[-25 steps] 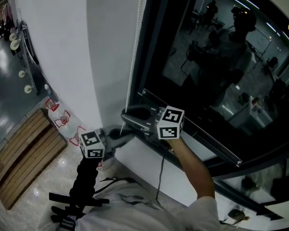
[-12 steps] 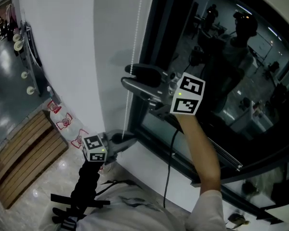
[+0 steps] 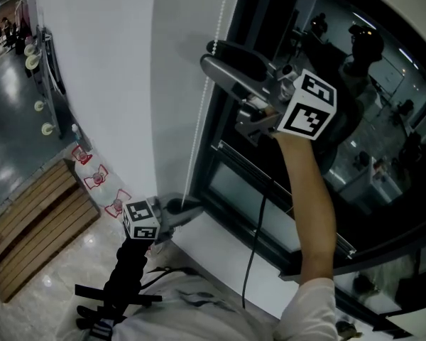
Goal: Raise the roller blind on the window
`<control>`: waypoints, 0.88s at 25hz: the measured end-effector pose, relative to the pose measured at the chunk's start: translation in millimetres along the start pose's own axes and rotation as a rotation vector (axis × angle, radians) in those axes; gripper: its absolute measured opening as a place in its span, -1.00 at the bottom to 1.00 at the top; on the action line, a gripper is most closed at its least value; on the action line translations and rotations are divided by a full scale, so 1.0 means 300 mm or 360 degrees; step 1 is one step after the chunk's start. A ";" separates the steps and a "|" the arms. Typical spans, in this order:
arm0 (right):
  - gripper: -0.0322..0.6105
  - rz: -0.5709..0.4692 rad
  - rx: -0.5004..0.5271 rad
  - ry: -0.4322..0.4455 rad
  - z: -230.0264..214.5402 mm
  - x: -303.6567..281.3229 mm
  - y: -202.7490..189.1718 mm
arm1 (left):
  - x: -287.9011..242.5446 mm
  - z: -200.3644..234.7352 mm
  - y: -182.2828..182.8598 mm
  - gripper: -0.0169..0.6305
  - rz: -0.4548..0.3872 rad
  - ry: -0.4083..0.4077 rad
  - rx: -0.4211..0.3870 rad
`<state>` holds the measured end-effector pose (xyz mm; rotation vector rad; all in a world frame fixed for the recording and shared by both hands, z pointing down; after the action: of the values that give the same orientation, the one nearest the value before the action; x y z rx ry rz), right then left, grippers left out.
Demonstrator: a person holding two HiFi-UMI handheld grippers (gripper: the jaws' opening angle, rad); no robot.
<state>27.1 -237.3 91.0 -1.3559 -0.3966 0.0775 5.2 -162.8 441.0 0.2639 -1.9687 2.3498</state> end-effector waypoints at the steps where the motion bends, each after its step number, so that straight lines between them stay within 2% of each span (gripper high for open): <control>1: -0.47 -0.0010 -0.0003 0.0003 -0.004 -0.007 0.020 | 0.000 -0.003 0.006 -0.95 0.0000 0.0003 0.0004; 8: -0.50 -0.0018 0.0011 0.0019 -0.017 -0.039 0.070 | 0.006 -0.003 -0.008 -0.95 0.0009 0.0003 0.0007; 15: -0.87 0.0020 -0.0067 0.0046 -0.017 -0.041 0.055 | 0.004 0.005 -0.021 -0.95 0.0011 0.0017 0.0020; 19: -0.88 0.0078 -0.0196 0.0076 -0.016 -0.045 0.048 | 0.005 0.011 -0.029 -0.95 0.0012 0.0026 0.0025; 22: -0.89 0.0138 -0.0195 0.0062 -0.013 -0.045 0.044 | 0.003 0.011 -0.031 -0.95 0.0014 0.0021 0.0029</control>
<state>17.9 -241.7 74.6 -1.4934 -0.3140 0.0997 5.9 -164.4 450.6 0.2408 -1.9471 2.3698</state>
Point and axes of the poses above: the fingertips, and each gripper's own axes: x backward along the fingers, z to its left, y out of its top, the point moved 4 cm from there along x, backward along the fingers, and after that the axes turned 11 degrees about -y, right-handed, at the moved point
